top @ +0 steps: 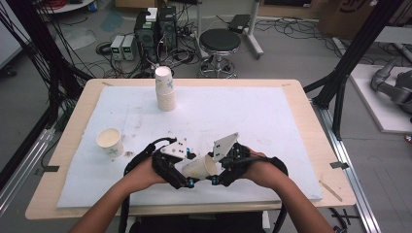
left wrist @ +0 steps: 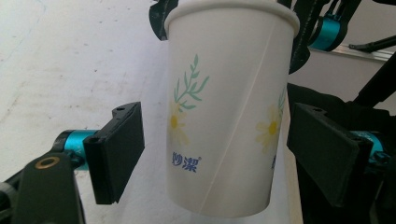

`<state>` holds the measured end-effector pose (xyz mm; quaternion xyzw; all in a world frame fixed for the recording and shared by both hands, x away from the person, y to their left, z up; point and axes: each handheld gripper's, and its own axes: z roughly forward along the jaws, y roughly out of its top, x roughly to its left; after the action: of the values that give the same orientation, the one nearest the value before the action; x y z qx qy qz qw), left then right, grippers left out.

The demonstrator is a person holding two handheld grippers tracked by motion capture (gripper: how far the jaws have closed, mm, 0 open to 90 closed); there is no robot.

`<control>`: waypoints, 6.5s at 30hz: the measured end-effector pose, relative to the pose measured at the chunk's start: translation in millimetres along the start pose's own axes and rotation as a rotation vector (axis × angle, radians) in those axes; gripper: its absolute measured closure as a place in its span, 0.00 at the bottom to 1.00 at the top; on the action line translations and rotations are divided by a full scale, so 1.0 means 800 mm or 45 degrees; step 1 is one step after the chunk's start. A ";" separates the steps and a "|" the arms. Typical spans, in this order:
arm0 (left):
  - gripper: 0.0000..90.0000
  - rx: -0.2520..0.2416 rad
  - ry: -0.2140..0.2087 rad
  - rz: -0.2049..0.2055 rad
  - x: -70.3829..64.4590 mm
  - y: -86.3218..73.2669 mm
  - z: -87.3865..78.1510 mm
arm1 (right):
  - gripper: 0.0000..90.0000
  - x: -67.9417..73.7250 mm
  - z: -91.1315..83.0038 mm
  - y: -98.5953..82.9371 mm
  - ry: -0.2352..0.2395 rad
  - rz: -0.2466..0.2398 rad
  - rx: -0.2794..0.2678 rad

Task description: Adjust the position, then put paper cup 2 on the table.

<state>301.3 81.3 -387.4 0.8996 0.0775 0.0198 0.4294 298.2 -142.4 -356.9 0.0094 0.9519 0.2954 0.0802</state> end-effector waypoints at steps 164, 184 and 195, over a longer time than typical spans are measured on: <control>0.33 -0.468 0.541 -0.401 0.077 -0.045 0.074 | 0.26 0.016 -0.038 -0.187 -0.533 0.746 -0.564; 0.32 -0.292 0.573 -0.416 0.065 -0.047 0.071 | 0.26 0.017 -0.041 -0.191 -0.531 0.751 -0.563; 0.23 -0.410 0.531 -0.433 0.050 -0.067 0.044 | 0.26 0.017 -0.041 -0.195 -0.530 0.760 -0.565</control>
<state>337.5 93.5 -452.1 0.7706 0.3091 0.1440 0.5385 284.1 -288.5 -420.0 0.3265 0.7842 0.4953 0.1819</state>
